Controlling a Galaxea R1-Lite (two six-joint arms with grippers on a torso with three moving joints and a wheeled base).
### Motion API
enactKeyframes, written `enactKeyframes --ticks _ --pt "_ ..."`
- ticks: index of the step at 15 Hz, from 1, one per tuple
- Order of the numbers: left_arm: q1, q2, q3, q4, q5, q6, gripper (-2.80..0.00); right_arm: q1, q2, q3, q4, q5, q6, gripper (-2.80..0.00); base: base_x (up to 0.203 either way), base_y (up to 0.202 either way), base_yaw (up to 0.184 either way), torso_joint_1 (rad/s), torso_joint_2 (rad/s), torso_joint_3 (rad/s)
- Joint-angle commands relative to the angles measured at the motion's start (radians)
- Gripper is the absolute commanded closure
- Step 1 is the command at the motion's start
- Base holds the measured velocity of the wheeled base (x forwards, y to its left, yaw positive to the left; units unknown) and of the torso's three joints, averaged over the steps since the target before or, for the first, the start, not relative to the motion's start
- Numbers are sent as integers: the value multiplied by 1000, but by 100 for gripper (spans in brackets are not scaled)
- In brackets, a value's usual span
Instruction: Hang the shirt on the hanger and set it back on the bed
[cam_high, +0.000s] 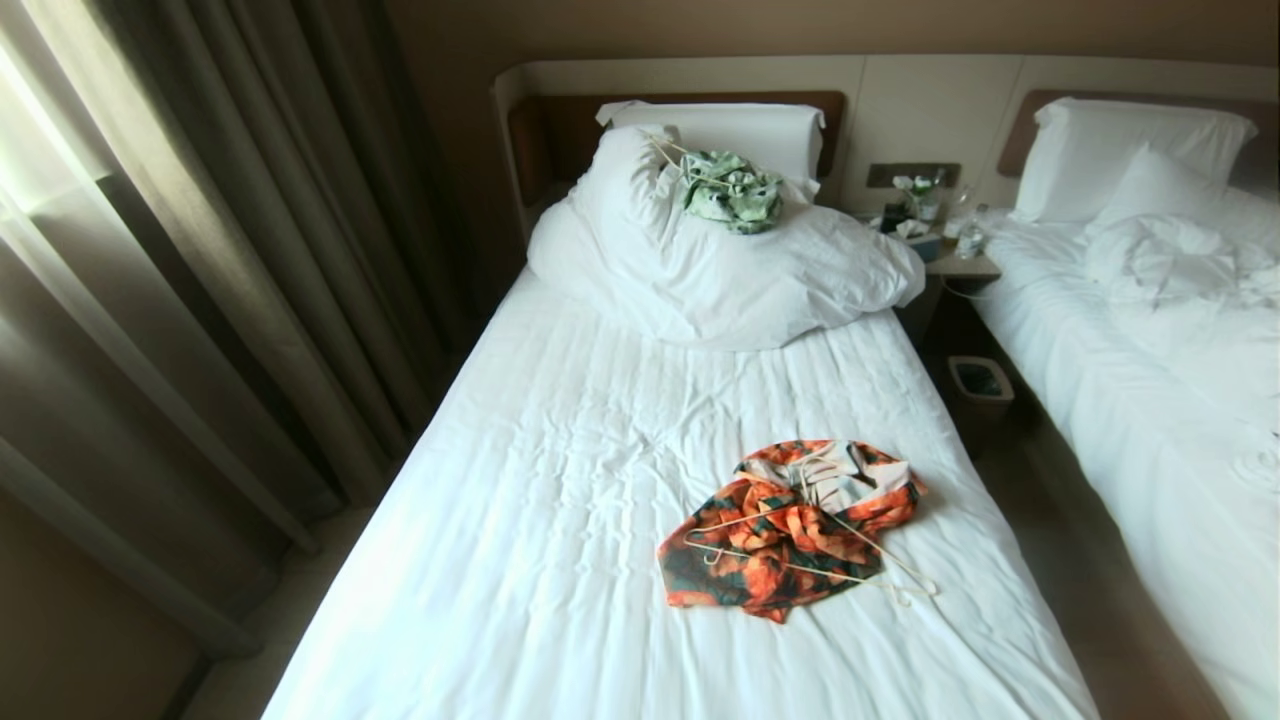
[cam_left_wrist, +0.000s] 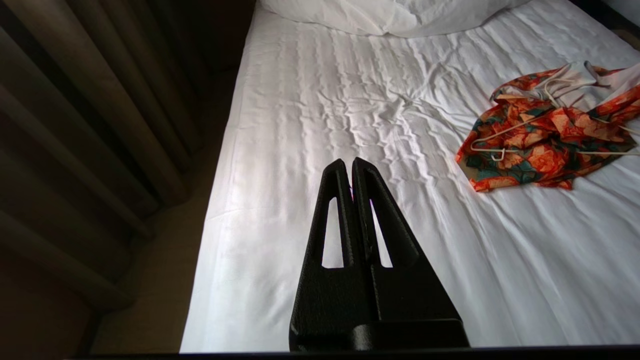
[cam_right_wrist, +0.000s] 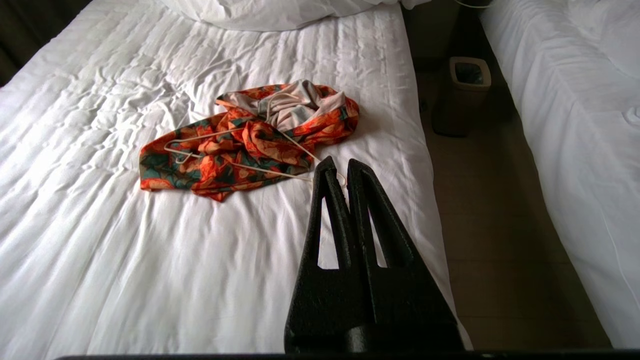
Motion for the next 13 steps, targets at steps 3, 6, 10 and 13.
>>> enactKeyframes --ticks 3,6,10,13 --pt "0 -2 0 0 -1 0 0 0 0 0 0 0 -1 0 0 0 0 0 0 0" --pt "0 -2 0 0 0 0 0 0 0 0 0 0 -1 0 0 0 0 0 0 0" --pt "0 -2 0 0 0 0 0 0 0 0 0 0 -1 0 0 0 0 0 0 0" --pt "0 -2 0 0 -1 0 0 0 0 0 0 0 -1 0 0 0 0 0 0 0"
